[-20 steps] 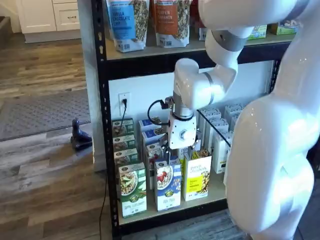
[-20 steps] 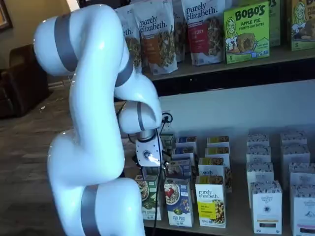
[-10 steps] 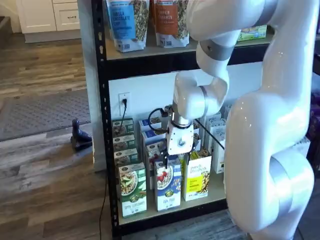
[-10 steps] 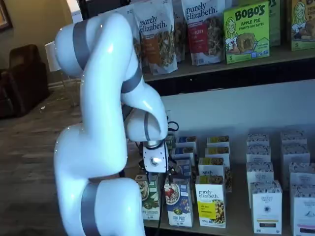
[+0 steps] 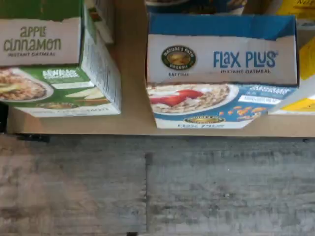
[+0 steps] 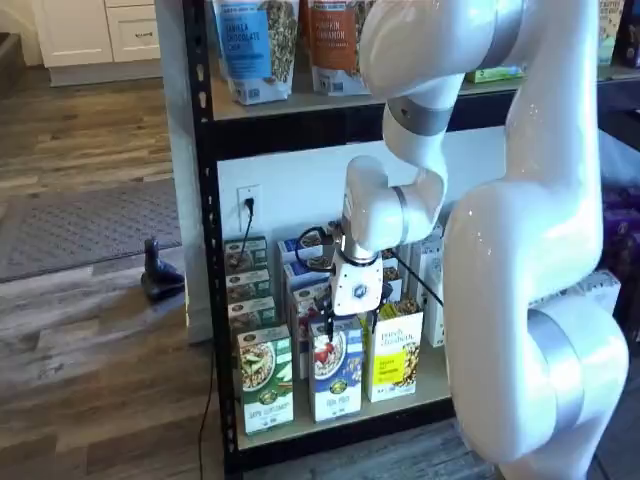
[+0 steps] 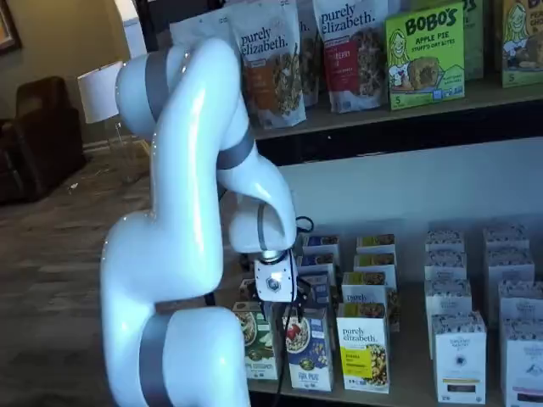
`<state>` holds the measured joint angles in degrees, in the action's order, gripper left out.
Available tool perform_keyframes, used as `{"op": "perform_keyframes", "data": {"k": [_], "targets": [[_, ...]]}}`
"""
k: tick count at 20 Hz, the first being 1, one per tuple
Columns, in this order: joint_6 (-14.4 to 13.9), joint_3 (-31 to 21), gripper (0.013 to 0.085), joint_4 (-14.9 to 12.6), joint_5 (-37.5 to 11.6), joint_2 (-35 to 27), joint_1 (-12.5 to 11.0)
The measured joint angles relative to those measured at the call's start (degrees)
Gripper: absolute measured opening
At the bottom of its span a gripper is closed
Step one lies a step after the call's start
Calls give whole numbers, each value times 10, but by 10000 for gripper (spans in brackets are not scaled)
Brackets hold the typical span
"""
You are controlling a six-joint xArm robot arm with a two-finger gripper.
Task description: Pick up the blue and white box that is on the bottom shelf, the second box from the left
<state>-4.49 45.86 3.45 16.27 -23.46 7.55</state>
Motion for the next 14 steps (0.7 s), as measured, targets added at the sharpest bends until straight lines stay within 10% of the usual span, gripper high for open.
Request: {"op": "perform_keyframes", "data": {"k": [14], "targets": [[-16,94,850,-31,-1,-83,-14]]}}
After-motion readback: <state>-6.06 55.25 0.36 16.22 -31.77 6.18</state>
